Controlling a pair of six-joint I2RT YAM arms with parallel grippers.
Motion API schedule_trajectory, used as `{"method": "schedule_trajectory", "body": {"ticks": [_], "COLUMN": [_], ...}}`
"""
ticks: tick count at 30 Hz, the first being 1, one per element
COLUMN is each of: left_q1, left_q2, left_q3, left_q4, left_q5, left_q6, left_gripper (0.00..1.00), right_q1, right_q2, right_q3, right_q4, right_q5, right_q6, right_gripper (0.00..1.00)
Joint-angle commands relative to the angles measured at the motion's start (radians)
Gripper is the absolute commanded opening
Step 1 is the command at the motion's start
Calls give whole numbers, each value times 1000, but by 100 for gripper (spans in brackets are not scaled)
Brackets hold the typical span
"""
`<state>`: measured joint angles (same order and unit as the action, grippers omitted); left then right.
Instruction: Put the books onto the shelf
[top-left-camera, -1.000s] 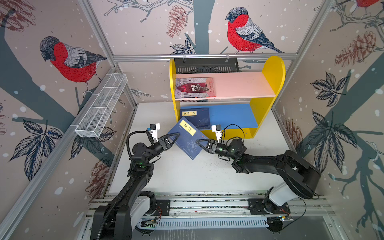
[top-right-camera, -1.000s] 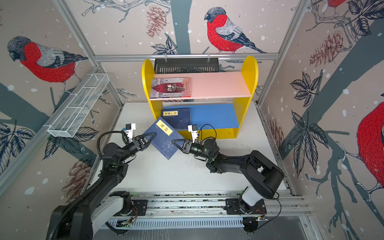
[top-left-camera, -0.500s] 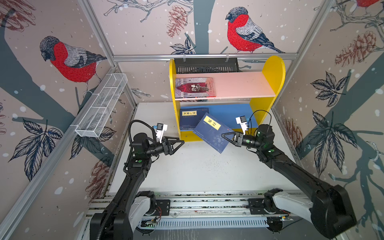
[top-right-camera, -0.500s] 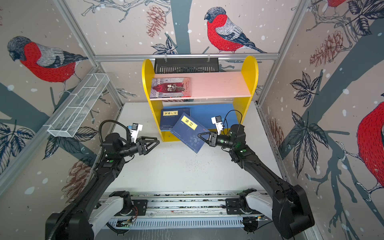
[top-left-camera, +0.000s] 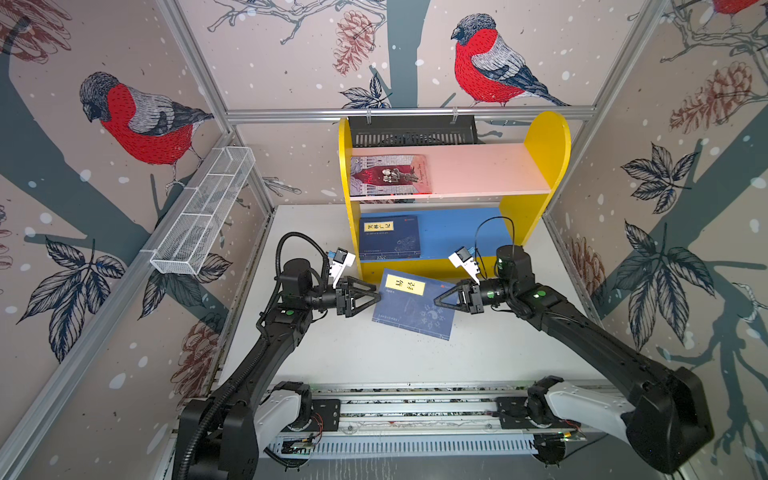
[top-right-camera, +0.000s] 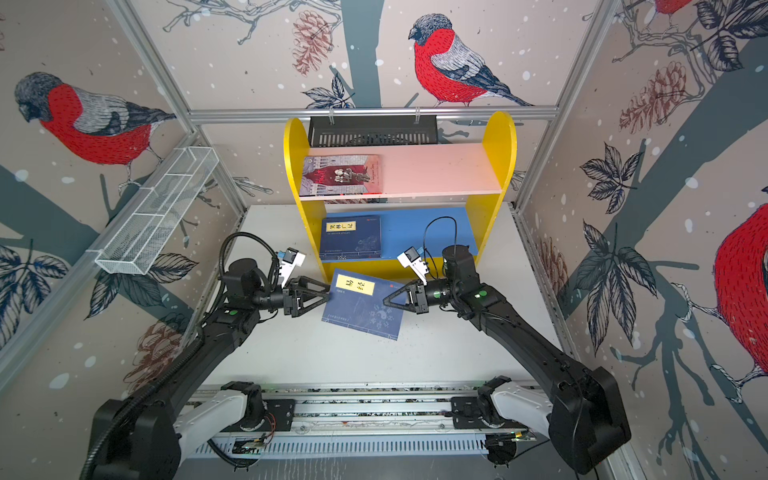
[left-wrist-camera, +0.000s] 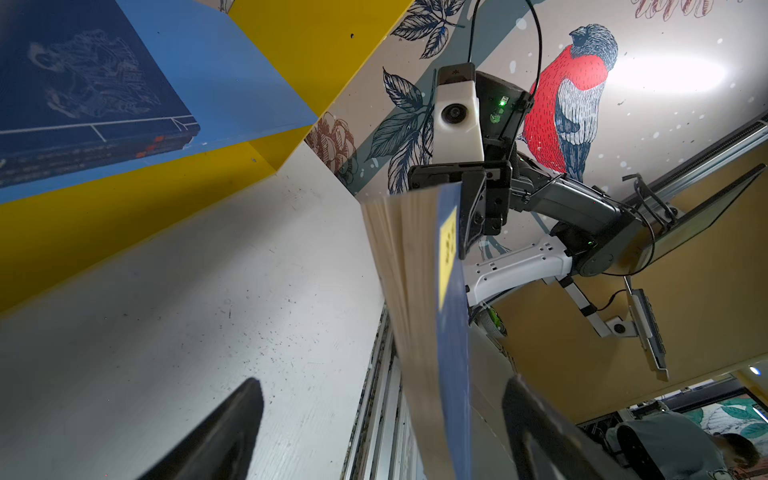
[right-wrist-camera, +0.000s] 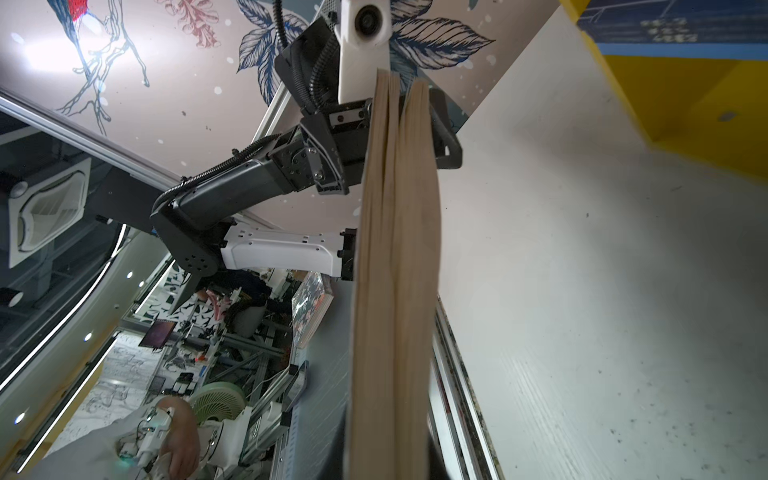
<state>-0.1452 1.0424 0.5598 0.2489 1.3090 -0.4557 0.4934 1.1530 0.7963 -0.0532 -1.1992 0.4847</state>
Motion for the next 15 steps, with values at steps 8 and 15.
{"method": "schedule_trajectory", "body": {"ticks": [8,15], "left_q1": [-42,-42], "left_q2": [-5,-10], "left_q3": [-40,-89], "left_q4": [253,468], "left_q5": [62,16], "left_q6": [-218,-398], "left_gripper": [40,0], "right_q1": [65,59], "right_q2": [96,145], "right_q3": [136,144], "right_q4": [-106,-30], "right_q5": [21,65], "right_q6": [-112,-66], "right_gripper": [4,48]}}
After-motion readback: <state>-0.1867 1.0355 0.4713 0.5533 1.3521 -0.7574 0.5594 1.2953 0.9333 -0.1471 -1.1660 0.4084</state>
